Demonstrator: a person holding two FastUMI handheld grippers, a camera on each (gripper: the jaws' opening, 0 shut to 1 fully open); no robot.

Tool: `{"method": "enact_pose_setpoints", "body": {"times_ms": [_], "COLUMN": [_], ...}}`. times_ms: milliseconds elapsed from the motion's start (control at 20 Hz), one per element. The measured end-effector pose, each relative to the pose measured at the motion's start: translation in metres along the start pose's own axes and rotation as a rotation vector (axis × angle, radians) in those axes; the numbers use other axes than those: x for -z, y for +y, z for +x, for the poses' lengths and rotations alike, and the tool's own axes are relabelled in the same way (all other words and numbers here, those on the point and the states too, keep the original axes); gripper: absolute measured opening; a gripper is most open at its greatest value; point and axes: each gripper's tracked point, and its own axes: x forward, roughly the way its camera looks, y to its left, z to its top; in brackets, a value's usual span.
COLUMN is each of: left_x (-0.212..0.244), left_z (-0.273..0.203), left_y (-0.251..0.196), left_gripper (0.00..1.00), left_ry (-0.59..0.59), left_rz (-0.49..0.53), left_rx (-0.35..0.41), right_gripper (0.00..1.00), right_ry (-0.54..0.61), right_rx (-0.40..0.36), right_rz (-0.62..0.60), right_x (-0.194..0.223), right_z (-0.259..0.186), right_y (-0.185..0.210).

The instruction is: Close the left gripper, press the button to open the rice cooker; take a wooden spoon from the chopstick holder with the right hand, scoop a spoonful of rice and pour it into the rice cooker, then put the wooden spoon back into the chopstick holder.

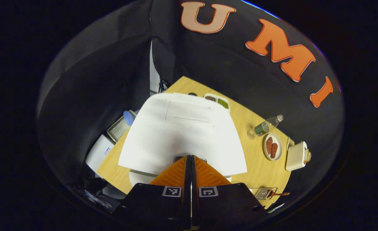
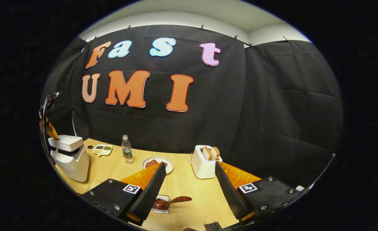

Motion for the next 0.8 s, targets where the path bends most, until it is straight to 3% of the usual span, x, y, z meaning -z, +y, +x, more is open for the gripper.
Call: {"method": "enact_pose_setpoints", "body": {"times_ms": [150, 450, 800], "left_x": [-0.04, -0.029, -0.011], "left_z": [-0.032, -0.084, -0.147], "left_y": [0.005, -0.02, -0.049], "left_gripper": [0.06, 0.08, 0.08], "left_ry": [-0.197, -0.373, -0.583], "left_rz": [0.056, 0.106, 0.27], "left_rx": [-0.024, 0.043, -0.025], "right_gripper": [0.95, 0.95, 0.95], "right_ry": [0.013, 0.066, 0.201], "right_rx": [-0.022, -0.076, -0.151], "right_rz": [0.012, 0.026, 0.114], "right_x": [0.006, 0.031, 0.081], "right_z": [0.006, 0.02, 0.035], "right_y": [0.002, 0.009, 0.019]}}
